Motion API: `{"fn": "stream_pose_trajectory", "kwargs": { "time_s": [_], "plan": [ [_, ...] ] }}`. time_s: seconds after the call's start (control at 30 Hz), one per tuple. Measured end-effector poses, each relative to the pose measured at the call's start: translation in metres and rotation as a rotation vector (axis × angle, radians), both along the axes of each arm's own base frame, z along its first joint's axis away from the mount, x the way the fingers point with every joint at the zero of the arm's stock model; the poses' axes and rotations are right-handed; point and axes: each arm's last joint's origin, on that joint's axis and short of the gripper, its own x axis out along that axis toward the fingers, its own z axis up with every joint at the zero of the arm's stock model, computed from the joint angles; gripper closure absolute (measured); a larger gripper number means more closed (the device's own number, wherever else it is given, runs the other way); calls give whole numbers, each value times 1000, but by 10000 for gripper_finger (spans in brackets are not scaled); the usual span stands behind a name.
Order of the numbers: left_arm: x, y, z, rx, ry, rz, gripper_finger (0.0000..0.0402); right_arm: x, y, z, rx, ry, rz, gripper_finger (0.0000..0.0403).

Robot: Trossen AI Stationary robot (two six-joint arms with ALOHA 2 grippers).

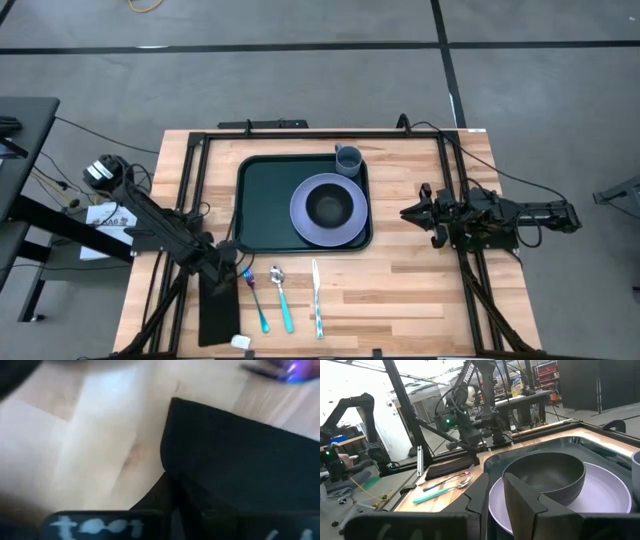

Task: Set up tray
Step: Put the black napkin on the green serving tray to the left of the purple plate

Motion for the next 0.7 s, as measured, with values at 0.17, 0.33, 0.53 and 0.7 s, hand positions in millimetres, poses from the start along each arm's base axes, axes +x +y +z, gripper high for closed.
{"fn": "stream_pose_trajectory", "kwargs": {
  "time_s": [0.17, 0.33, 0.53, 0.7],
  "plan": [
    [-1, 3, 24, 34, -18, 4, 401, 0, 0, 0, 0, 0, 0, 349],
    [-8, 12, 52, 120, -54, 26, 401, 0, 0, 0, 0, 0, 0, 349],
    [-10, 31, 67, 218, -71, 48, 401, 0, 0, 0, 0, 0, 0, 349],
    [-4, 45, 67, 265, -41, 27, 401, 0, 0, 0, 0, 0, 0, 349]
  ]
}}
